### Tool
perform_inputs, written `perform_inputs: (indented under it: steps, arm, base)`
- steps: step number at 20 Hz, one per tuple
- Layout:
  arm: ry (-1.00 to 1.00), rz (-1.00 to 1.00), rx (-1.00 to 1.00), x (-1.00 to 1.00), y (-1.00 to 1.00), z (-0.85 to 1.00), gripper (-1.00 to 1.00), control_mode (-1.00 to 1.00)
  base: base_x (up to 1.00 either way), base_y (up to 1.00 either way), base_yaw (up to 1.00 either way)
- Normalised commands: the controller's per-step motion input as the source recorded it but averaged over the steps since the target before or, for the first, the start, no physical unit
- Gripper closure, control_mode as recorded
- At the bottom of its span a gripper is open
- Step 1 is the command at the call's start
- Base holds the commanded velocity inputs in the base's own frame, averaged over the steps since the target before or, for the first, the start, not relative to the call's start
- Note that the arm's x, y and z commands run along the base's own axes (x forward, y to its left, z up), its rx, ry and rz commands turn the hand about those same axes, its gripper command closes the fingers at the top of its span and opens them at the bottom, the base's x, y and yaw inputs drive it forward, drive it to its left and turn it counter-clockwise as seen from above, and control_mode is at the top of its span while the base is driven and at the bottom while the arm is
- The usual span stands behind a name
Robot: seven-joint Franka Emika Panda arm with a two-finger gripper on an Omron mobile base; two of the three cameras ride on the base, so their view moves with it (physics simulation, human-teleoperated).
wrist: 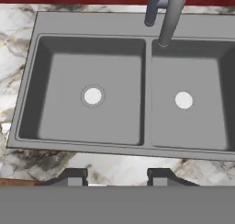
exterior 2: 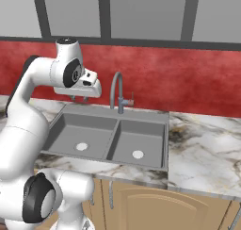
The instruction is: Soak the sponge with water for a few seconds and then drop it inside the sink.
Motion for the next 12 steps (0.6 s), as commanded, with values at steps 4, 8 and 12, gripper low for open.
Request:
perform_inputs:
  steps: [4, 8, 12]
  arm:
    - [0.01, 0.0, 0.0, 0.0, 0.0, 0.0, -1.0, -1.0]
    - [-0.01, 0.0, 0.0, -0.08, 0.0, 0.0, -1.0, -1.0]
    - [-0.03, 0.0, 0.0, -0.33, 0.0, 0.0, -1.0, -1.0]
  base:
    - [0.0, 0.0, 0.0]
    - [0.0, 0.0, 0.0]
    - [0.0, 0.0, 0.0]
